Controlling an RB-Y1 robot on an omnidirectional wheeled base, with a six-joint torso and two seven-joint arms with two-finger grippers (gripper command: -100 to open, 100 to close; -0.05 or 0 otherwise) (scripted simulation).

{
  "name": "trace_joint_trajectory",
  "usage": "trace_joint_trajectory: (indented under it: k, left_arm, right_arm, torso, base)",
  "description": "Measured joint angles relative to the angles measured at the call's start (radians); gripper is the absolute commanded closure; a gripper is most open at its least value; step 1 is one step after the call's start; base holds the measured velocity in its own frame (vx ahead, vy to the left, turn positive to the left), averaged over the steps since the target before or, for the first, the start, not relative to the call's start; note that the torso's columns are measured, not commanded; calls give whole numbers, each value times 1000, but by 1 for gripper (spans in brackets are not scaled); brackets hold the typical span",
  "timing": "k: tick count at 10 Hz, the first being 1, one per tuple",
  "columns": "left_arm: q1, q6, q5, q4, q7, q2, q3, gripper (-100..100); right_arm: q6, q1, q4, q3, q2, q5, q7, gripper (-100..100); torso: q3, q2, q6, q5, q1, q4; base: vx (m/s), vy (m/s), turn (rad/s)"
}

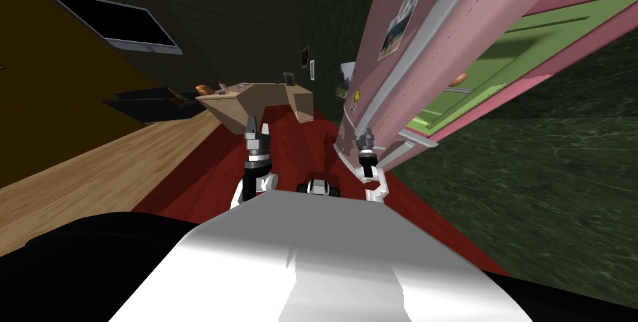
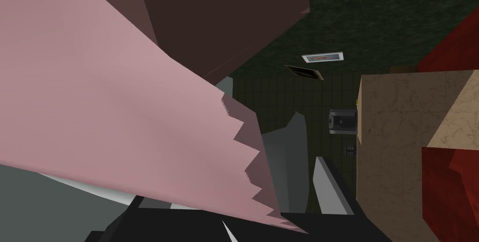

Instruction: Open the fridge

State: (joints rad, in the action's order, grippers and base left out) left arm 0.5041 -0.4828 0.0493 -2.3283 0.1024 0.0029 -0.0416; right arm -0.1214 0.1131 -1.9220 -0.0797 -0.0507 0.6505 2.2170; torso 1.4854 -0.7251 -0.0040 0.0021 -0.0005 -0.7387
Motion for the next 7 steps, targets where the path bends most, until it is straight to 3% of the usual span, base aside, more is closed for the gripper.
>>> trace_joint_trajectory:
  k: [7]
  left_arm:
    - [0,0,0,0,0,0,0,0]
  right_arm:
    - [8,21,-25,-63,51,5,42,100]
  torso:
    - [1,2,-1,1,0,-1]
  base:
    - [86,295,-88]
